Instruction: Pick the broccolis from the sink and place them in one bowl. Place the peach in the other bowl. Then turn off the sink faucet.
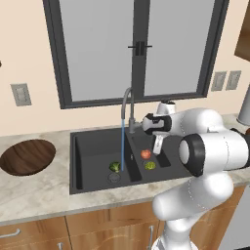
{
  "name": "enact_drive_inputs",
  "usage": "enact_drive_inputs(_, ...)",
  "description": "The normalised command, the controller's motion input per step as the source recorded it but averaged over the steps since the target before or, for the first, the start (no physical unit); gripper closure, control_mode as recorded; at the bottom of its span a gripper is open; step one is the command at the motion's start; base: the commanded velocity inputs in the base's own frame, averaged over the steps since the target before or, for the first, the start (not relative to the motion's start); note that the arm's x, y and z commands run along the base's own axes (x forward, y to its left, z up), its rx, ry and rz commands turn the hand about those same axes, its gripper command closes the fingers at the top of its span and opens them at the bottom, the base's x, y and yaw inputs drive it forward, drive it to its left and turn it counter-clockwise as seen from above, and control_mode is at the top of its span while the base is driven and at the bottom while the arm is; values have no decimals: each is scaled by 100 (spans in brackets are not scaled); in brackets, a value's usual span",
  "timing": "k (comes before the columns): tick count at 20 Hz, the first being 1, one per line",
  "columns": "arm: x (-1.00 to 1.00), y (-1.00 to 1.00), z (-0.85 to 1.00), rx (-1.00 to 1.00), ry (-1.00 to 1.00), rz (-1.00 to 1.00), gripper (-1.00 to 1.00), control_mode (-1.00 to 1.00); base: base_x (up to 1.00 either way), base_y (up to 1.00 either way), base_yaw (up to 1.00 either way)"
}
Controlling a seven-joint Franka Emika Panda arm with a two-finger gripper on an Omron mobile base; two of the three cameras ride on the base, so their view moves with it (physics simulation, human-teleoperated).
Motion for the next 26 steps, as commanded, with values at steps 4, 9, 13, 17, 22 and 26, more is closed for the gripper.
enact_drive_inputs(4, 16, 0, -20, 0, 0, 0, -100, -100, 0, 0, 0)
enact_drive_inputs(9, 14, 0, -19, 0, 0, 0, -100, -100, 0, 0, 0)
enact_drive_inputs(13, 14, 0, -20, 0, 0, 0, -100, -100, 0, 0, 0)
enact_drive_inputs(17, 16, 0, -19, 0, 0, 0, -100, -100, 0, 0, 0)
enact_drive_inputs(22, 19, 0, -17, 0, 0, 0, -100, -100, 0, 0, 0)
enact_drive_inputs(26, 22, 0, -15, 0, 0, 0, -100, -100, 0, 0, 0)
